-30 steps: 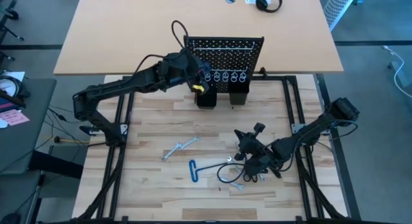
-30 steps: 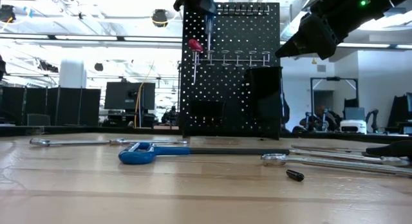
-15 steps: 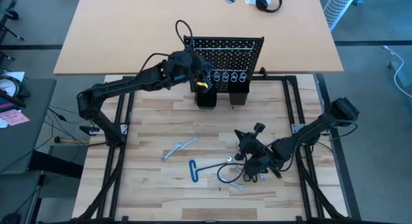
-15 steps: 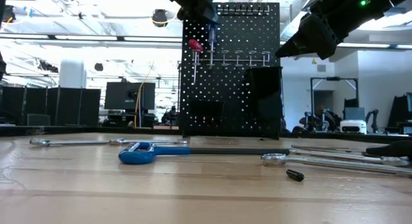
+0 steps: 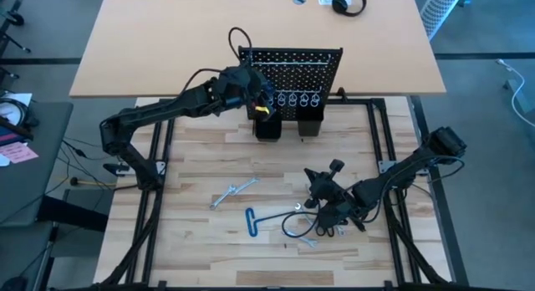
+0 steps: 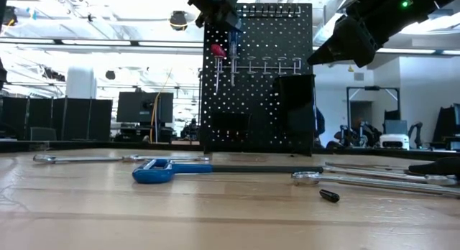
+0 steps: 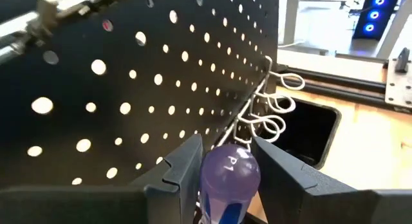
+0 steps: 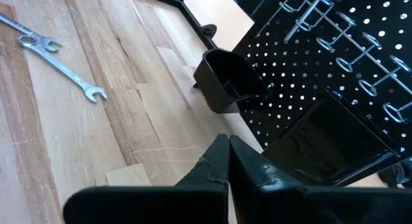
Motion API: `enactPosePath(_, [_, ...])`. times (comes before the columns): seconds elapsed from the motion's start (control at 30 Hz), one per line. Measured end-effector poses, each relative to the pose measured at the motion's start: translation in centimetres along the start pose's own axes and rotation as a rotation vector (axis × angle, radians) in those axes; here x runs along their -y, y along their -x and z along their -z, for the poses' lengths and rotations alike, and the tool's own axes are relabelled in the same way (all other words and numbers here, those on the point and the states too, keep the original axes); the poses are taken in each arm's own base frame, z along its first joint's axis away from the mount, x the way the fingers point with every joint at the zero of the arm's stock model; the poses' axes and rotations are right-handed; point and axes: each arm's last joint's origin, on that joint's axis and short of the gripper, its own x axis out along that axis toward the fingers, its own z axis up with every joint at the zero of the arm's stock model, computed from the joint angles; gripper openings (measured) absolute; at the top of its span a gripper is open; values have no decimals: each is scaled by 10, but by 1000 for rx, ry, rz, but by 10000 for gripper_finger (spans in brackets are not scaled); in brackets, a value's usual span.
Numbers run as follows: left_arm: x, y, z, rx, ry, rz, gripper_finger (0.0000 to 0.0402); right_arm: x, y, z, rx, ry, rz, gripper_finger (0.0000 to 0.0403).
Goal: Hang tools onto peg board
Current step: Hang the blue screwdriver on the pegboard
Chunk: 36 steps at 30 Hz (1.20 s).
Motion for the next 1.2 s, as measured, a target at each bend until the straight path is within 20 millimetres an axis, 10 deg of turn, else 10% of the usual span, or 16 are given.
enactPosePath(0.93, [1, 41, -14, 31, -136, 31, 137, 0, 0, 0, -1, 0, -1, 7])
enactPosePath(1.2, [0, 12, 6, -90, -133, 44, 73, 2, -5, -1, -10, -12, 14, 7])
